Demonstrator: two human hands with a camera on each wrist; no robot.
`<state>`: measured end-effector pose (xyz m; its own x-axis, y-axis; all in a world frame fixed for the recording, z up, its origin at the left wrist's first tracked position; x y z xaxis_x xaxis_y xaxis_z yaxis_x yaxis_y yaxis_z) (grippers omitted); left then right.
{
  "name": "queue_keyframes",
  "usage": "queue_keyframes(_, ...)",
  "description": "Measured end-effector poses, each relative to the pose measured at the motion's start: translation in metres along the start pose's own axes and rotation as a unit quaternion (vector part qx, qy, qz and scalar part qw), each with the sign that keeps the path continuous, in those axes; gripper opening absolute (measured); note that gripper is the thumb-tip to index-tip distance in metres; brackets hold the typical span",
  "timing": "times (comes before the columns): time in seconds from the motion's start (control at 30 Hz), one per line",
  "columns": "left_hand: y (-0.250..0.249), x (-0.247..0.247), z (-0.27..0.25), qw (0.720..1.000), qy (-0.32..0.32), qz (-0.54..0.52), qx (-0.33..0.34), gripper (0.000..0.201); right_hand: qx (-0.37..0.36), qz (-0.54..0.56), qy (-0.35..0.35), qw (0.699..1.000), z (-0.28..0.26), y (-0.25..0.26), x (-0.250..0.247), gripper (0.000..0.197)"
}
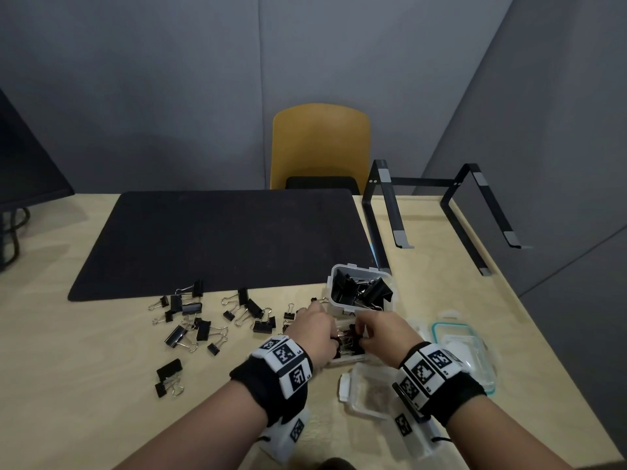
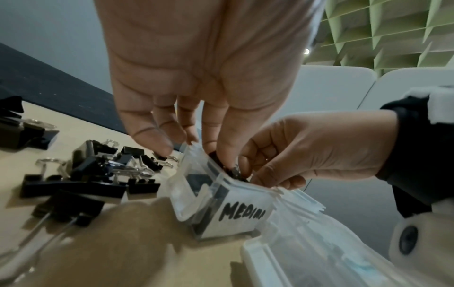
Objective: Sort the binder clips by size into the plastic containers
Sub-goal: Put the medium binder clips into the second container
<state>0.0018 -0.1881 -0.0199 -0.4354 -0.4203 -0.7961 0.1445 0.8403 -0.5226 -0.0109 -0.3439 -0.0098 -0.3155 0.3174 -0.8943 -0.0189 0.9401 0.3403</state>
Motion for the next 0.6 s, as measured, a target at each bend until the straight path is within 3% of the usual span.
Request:
queue_keyframes(0.17, -0.004, -0.009, 0.003, 1.0, 0.022, 0.013, -0.008, 0.013, -0.001, -0.01, -0.005, 1.0, -0.002, 0.001, -0.001, 0.012)
queue_keyframes(0.37, -0.008, -0.022, 0.004, 0.999, 0.012, 0.014, -0.036, 0.032, -0.008, -0.016, -0.03, 0.999, -0.004, 0.003, -0.002, 0.019)
queue_keyframes(0.6, -0.006, -0.024, 0.005, 0.999, -0.017, -0.001, -0.042, 0.027, -0.017, -0.012, -0.035, 0.999, -0.004, 0.003, -0.005, 0.022)
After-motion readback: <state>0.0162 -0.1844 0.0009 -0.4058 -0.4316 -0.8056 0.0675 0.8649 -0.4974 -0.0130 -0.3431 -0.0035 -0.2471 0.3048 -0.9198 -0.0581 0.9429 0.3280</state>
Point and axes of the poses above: each hand's wrist, its own z-axis towards the middle knuckle, its own x-axis out of the palm, y = z × x, the point moved 1 cm from there along z, towards the middle knuckle, and after that the axes turned 3 degrees about -y, right-handed, at the moved point
